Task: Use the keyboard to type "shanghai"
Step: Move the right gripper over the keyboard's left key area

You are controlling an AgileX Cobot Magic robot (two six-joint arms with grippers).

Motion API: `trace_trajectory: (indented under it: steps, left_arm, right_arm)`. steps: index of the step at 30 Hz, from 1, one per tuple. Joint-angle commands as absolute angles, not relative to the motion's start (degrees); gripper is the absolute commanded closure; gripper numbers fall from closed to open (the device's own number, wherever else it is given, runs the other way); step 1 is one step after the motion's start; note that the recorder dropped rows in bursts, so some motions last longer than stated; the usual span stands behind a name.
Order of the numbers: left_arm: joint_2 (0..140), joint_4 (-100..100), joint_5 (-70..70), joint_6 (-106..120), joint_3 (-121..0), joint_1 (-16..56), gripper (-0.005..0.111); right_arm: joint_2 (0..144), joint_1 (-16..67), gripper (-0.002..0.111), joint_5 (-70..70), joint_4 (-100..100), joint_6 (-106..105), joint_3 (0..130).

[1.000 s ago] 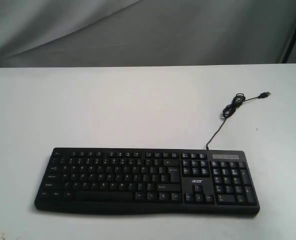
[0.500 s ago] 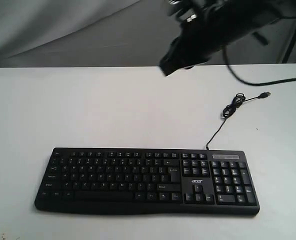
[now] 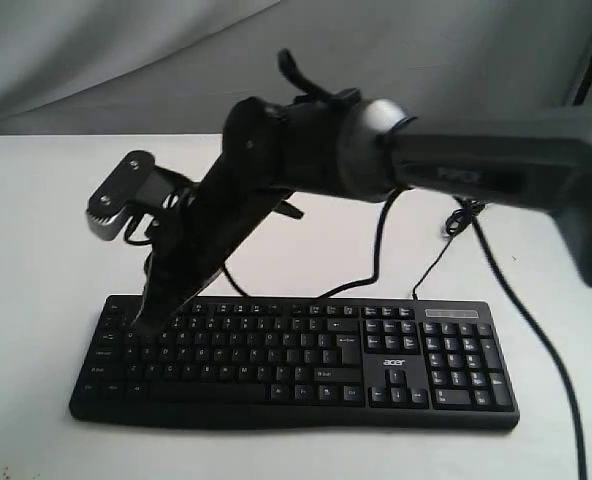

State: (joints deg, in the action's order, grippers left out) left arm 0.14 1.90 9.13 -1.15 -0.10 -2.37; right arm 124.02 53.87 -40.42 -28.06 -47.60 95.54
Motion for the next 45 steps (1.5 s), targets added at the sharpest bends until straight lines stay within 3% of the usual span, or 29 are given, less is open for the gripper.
trace_trajectory:
  steps: [1,45]
  left_arm:
    - [0.0,1.9,8.8,-1.3,0.0,-2.0,0.107]
    - [0.0,1.9,8.8,-1.3,0.0,-2.0,0.107]
  right_arm:
    - [127.5,56.2,0.108,-40.8,-27.3,-47.9,99.3]
    - [133.7,57.9,0.108,-39.9,-24.8,-46.3,99.8]
